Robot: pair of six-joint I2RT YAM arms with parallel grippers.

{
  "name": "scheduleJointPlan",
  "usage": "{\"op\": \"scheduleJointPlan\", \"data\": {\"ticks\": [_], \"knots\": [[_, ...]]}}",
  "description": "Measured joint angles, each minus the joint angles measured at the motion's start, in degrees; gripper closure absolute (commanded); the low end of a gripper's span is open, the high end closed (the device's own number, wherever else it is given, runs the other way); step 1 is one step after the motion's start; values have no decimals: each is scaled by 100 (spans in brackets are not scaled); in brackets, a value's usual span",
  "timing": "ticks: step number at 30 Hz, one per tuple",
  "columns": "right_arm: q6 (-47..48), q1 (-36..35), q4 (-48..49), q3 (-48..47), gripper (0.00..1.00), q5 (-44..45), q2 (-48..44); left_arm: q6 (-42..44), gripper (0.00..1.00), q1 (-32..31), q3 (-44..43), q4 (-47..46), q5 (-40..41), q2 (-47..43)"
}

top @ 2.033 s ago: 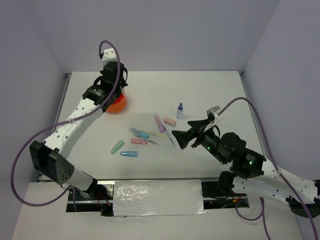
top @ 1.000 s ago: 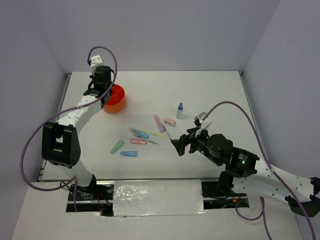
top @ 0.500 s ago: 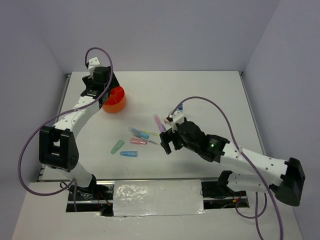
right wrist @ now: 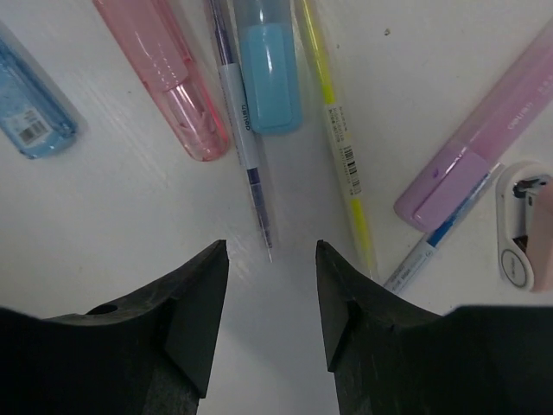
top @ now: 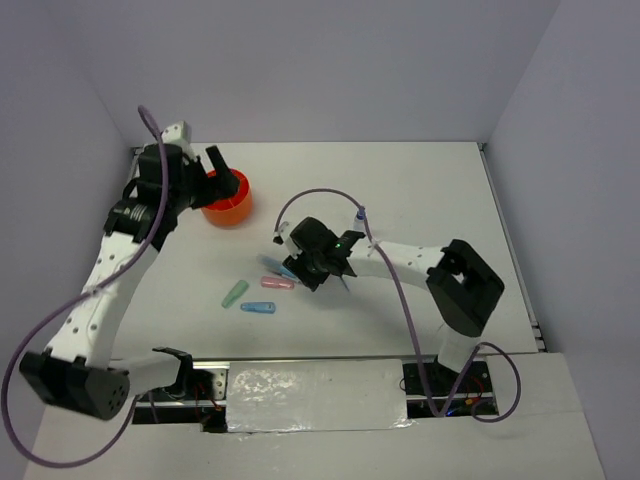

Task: Sort the stationery into containers
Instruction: Pick up the pen from the center of the board.

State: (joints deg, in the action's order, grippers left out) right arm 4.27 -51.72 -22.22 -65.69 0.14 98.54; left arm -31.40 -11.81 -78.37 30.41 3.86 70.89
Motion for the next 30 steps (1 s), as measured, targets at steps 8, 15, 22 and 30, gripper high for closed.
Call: {"op": "scheduleJointPlan", "data": {"ticks": [8,15,22,30], "knots": [[310,2,-236,-433,53,-90,730,444,1,-39,931,678,-378,-1867],[404,0,-256,-535,54,-173,951,575,1,-39,1220,841,-382,-2417],[455,-15,-192,-555,68,-240,1119,590,1,-39,1419,903,-382,-2387],[457,-142,-149,-557,85,-177,1121,595,1,-39,1598,903,-382,-2389]]}}
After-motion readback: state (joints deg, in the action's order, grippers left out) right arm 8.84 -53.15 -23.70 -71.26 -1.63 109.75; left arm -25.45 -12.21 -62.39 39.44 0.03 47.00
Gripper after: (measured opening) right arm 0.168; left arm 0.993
